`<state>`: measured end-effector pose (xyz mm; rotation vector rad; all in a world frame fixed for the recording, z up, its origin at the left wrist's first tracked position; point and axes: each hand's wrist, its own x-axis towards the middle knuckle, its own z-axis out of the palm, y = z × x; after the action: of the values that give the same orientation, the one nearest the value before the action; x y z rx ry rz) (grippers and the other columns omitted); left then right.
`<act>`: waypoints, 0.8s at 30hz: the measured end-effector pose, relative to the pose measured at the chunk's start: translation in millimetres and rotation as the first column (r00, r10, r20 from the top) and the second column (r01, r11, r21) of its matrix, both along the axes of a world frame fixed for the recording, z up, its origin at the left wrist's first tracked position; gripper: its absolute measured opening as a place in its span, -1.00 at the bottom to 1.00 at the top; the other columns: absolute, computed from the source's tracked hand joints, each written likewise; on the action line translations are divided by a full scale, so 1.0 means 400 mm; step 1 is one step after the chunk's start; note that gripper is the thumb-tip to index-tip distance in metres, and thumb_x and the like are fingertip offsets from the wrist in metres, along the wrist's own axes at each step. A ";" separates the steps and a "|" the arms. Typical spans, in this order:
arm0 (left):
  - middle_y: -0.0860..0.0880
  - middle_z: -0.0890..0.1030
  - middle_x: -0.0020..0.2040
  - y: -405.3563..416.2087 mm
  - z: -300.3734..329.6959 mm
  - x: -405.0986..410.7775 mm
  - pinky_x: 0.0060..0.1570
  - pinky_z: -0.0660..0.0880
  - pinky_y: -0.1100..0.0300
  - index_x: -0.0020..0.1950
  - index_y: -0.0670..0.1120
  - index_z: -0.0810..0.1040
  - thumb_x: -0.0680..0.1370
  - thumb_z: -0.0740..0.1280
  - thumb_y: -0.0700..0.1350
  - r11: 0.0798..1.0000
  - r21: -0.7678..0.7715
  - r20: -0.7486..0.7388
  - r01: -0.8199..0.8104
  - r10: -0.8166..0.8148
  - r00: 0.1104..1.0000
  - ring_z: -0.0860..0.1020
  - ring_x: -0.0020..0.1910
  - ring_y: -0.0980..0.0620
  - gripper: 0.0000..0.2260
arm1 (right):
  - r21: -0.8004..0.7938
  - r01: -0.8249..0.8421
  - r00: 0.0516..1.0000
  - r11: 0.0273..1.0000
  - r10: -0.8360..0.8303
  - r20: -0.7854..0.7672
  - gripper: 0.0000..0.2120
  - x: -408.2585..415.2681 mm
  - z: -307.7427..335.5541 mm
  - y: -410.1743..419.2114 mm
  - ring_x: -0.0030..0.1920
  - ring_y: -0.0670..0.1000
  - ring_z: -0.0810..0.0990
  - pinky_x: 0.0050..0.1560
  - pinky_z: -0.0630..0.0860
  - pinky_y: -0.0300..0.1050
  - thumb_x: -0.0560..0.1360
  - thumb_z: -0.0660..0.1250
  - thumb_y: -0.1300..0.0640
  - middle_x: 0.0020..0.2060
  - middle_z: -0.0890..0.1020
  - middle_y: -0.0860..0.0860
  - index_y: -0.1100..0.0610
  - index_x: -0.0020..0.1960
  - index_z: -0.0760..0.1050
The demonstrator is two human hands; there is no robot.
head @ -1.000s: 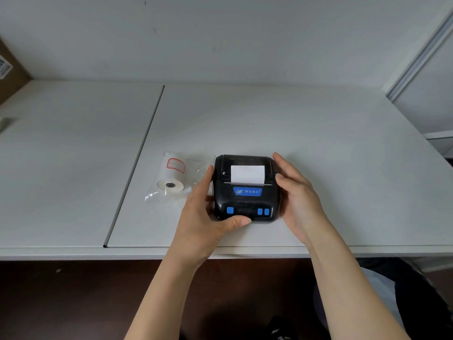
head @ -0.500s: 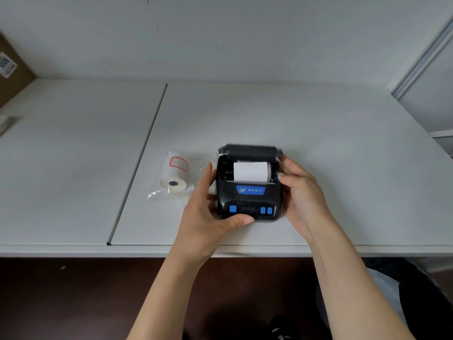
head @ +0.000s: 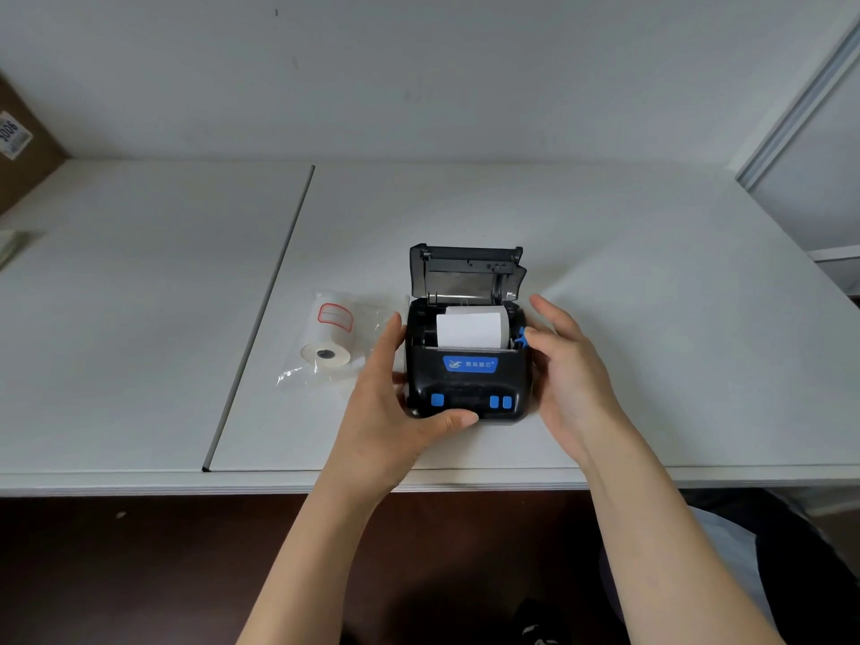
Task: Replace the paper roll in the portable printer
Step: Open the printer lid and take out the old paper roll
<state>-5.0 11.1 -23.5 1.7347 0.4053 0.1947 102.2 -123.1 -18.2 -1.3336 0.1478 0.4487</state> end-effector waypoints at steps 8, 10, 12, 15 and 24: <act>0.12 0.42 0.31 -0.002 0.034 -0.002 0.14 0.46 0.25 0.43 0.12 0.29 0.35 0.52 -0.03 0.982 0.161 -0.046 -0.097 0.106 0.993 0.43 0.22 0.12 -0.30 | -0.461 0.127 0.917 0.878 0.073 0.391 -0.74 -0.041 0.043 -0.031 0.05 -0.15 0.57 -0.02 0.41 -0.47 0.52 0.25 0.26 0.07 0.63 -0.04 0.03 0.12 0.57; 0.07 0.46 0.26 -0.003 0.039 -0.004 0.12 0.45 0.20 0.39 0.09 0.38 0.41 0.46 -0.01 0.970 0.187 -0.035 -0.159 0.168 0.985 0.45 0.19 0.09 -0.43 | -0.500 0.117 0.892 0.858 0.131 0.433 -0.79 -0.051 0.042 -0.041 0.05 -0.16 0.59 -0.01 0.44 -0.50 0.51 0.29 0.24 0.02 0.63 -0.04 0.05 0.07 0.62; 0.06 0.48 0.17 -0.006 0.047 -0.006 0.03 0.45 0.21 0.33 0.10 0.43 0.48 0.40 -0.05 0.961 0.171 -0.025 -0.217 0.225 0.974 0.50 0.15 0.05 -0.57 | -0.536 0.126 0.863 0.835 0.174 0.474 -0.82 -0.053 0.036 -0.046 0.06 -0.11 0.59 0.08 0.45 -0.40 0.49 0.33 0.22 -0.01 0.61 -0.04 0.05 0.03 0.65; 0.05 0.52 0.12 -0.008 0.051 -0.004 -0.12 0.44 0.25 0.25 0.12 0.49 0.54 0.30 -0.15 0.956 0.139 -0.013 -0.258 0.262 0.965 0.55 0.09 0.00 -0.69 | -0.572 0.155 0.803 0.806 0.234 0.548 -0.84 -0.052 0.035 -0.042 0.01 -0.15 0.58 0.12 0.43 -0.33 0.46 0.36 0.23 -0.07 0.60 -0.12 0.04 -0.07 0.67; 0.24 0.47 0.28 -0.012 0.039 0.005 0.35 0.34 0.03 0.23 0.05 0.56 0.57 0.22 -0.24 0.976 0.128 0.016 -0.177 0.176 0.984 0.37 0.35 0.05 -0.68 | -0.621 0.105 0.768 0.777 0.333 0.547 -0.83 -0.069 0.047 -0.009 0.03 -0.27 0.53 0.05 0.33 -0.57 0.48 0.34 0.20 -0.08 0.59 -0.22 0.09 -0.03 0.69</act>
<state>-3.0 6.3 -7.8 1.8248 0.5542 0.3597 74.8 -126.7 0.6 -2.1053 -0.4060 0.0091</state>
